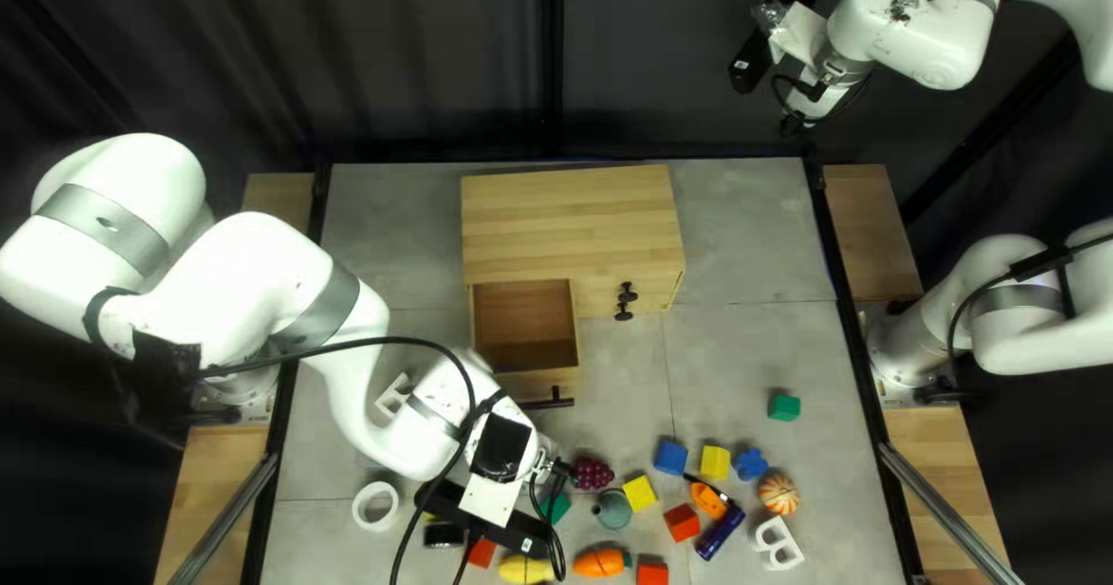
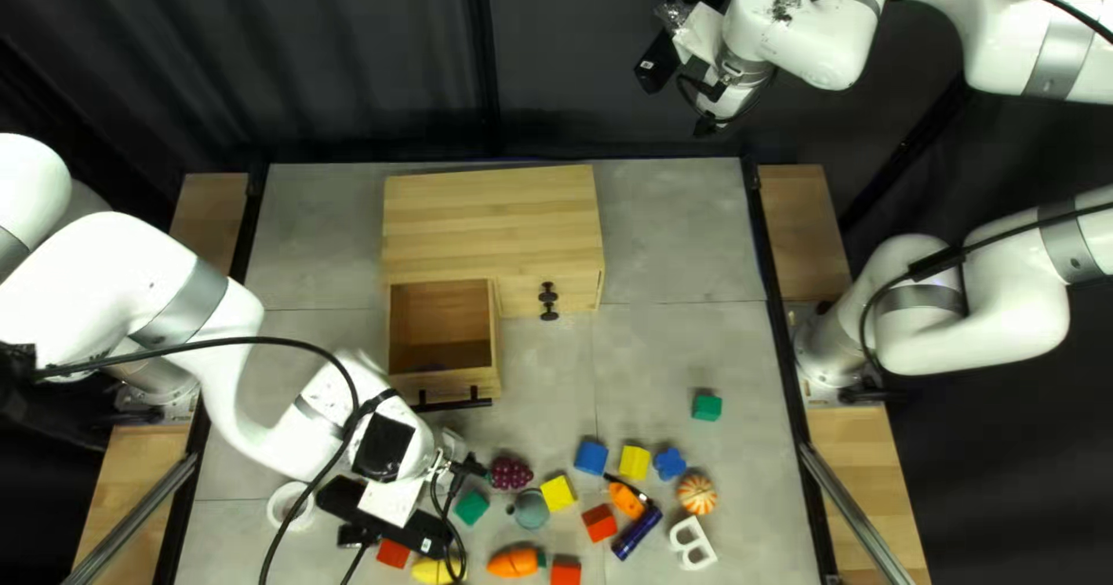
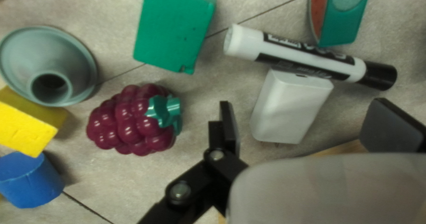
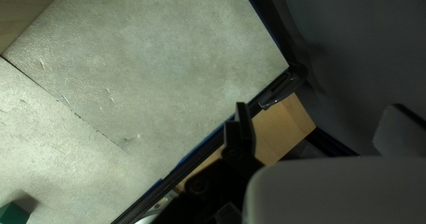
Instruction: Open drawers and place objects into drawer and close
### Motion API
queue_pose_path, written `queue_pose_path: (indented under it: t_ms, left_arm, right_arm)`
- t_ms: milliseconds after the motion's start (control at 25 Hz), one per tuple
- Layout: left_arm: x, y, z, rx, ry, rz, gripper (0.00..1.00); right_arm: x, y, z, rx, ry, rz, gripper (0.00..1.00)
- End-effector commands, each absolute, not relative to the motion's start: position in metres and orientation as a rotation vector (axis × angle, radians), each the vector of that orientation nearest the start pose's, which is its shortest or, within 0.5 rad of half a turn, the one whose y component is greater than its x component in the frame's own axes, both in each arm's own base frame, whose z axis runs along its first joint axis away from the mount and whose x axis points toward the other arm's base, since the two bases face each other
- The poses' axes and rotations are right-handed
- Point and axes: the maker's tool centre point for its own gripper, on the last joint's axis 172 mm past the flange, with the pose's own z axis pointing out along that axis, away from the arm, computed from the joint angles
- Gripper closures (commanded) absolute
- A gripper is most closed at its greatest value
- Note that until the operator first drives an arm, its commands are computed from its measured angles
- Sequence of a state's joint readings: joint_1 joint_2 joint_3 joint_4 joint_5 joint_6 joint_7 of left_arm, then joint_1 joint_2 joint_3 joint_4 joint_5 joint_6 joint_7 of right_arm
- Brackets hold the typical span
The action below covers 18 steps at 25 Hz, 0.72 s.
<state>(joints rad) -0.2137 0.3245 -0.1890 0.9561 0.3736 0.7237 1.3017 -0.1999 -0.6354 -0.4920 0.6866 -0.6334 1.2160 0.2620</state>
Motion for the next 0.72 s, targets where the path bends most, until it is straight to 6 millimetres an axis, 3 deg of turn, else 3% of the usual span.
queue_pose_path:
  t_ms: [40, 240, 600, 680, 720]
  left_arm:
    - [0.442, -0.153, 0.026, -1.628, 2.515, 0.239, 0.01]
    - [0.446, -0.156, 0.02, -1.675, 2.503, 0.297, 0.0]
    - [0.447, -0.149, 0.02, -1.721, 2.47, 0.368, 0.07]
    - [0.447, -0.147, 0.021, -1.721, 2.459, 0.371, 0.13]
    - [0.447, -0.145, 0.021, -1.72, 2.452, 0.371, 0.22]
  right_arm:
    - [0.199, -0.302, 0.25, -3.271, 1.142, -0.031, 0.0]
    - [0.199, -0.302, 0.25, -3.271, 1.142, -0.031, 0.0]
    - [0.199, -0.302, 0.25, -3.271, 1.142, -0.031, 0.0]
    - [0.199, -0.302, 0.25, -3.271, 1.142, -0.031, 0.0]
    - [0.199, -0.302, 0.25, -3.271, 1.142, -0.031, 0.0]
